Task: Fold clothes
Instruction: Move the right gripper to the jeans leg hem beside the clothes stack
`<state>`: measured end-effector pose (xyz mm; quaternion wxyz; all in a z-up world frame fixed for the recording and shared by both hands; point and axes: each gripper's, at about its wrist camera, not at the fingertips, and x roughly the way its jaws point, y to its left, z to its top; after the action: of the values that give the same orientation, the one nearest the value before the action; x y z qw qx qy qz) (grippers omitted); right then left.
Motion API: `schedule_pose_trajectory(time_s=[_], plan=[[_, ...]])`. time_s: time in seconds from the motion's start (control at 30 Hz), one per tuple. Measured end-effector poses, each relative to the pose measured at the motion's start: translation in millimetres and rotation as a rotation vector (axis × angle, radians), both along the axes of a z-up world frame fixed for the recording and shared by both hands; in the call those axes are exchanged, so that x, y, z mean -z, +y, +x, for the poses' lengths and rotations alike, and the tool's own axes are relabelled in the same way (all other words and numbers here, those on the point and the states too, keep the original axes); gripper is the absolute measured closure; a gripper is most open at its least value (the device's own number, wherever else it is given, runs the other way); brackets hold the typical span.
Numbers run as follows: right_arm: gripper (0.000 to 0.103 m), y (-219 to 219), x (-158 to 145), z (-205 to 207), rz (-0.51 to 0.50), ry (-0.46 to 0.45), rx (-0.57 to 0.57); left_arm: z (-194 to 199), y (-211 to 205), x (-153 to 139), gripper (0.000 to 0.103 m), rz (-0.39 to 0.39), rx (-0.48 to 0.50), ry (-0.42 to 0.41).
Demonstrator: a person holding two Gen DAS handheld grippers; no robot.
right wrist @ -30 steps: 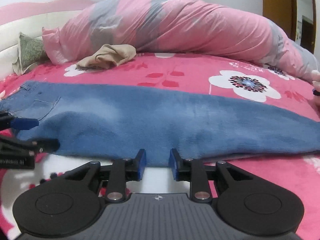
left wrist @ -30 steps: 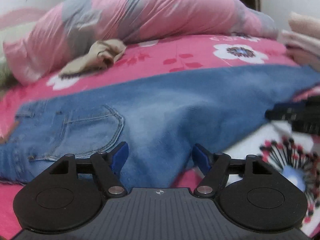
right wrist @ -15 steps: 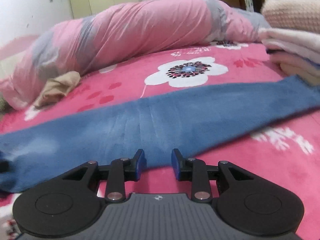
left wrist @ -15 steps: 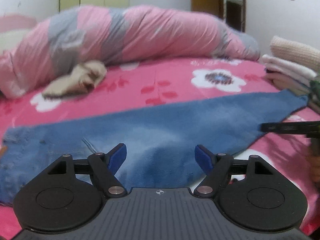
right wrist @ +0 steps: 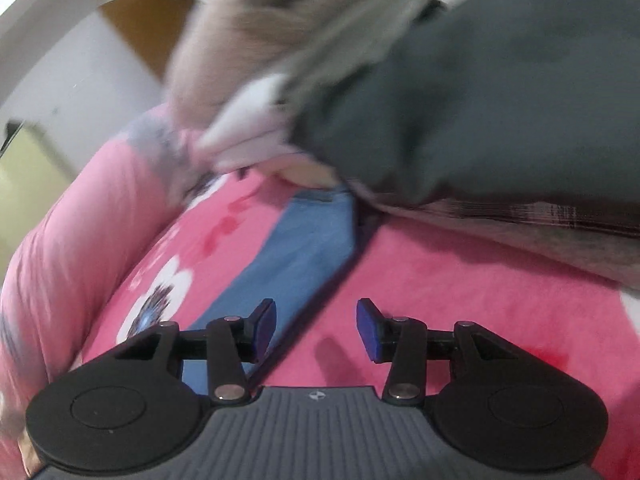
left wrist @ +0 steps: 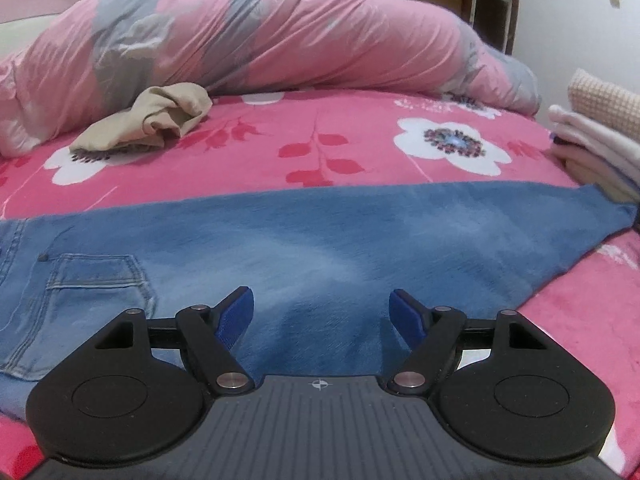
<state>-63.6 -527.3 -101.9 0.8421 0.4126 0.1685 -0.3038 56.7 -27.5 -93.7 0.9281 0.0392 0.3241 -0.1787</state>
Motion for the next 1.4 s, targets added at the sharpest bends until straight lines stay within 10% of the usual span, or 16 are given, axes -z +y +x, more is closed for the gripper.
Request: schedule_pose_trajectory(time_s=[1.0,1.4], plan=[[0.052,-34,22,60,-0.023,-0.028,0.027,13,-35,6,0.026,0.168,-0.103,0.087],[0.076,-35,31,55,-0.047,-0.074,0.079,9,-46,7,0.026,0.233,-0.117,0.061]])
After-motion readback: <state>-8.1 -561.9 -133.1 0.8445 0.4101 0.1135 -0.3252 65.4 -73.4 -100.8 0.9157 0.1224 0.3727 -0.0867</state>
